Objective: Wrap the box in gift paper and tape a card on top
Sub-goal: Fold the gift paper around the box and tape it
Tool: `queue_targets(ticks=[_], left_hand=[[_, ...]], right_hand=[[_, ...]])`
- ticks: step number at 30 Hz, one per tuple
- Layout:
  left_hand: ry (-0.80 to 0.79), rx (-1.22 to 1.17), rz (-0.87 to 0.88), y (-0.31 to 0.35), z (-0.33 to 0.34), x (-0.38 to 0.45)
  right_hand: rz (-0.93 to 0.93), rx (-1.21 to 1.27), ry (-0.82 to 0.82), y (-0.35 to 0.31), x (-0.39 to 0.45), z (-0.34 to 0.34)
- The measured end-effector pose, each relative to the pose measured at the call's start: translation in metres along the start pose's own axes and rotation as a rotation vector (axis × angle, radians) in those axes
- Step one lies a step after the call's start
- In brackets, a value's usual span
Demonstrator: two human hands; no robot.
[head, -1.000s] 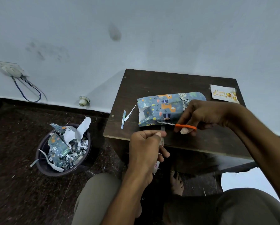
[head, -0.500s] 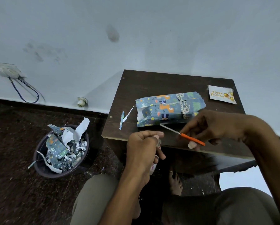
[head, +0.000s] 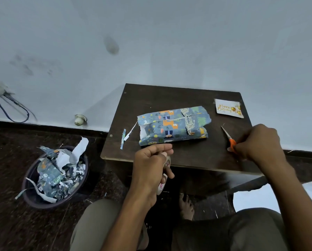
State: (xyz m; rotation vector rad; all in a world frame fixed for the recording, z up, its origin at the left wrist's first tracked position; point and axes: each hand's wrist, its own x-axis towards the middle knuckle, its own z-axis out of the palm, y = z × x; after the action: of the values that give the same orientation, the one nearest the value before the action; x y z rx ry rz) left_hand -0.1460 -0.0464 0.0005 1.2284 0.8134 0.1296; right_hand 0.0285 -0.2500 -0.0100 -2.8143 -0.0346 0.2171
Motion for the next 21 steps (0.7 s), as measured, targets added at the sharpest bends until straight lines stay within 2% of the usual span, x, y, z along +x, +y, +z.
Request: queue_targets(ticks=[5,7,9,11,13,15,18,21], left_hand=[[0.001,0.01,0.008,0.0,0.002,0.005],[-0.016,0.018,0.003,0.001,0.003,0.008],[-0.062,0.032,-0.027,0.002,0.003,0.012],[-0.137,0.062,-0.083,0.006,0.005,0.017],[-0.207,0.078,-0.146,0.009,0.008,0.025],[-0.241,0.058,-0.201,0.012,0.012,0.034],[-0.23,-0.034,-0.235,0.015,0.014,0.047],[-0.221,-0.1,-0.235,0.016,0.012,0.052]], right_hand=[[-0.044,-0.102,-0.048,-0.011,0.004,0.005],[-0.108,-0.102,0.026,-0.019,-0.004,0.002],[-0.281,-0.002,0.171,-0.033,-0.01,0.002],[-0.494,0.164,0.217,-0.055,-0.008,0.004],[-0.673,0.244,0.16,-0.075,0.004,0.008],[-0.791,0.168,0.12,-0.09,0.013,0.011],[-0.872,-0.031,-0.021,-0.104,0.017,0.015],[-0.894,-0.05,-0.132,-0.106,0.021,0.023]])
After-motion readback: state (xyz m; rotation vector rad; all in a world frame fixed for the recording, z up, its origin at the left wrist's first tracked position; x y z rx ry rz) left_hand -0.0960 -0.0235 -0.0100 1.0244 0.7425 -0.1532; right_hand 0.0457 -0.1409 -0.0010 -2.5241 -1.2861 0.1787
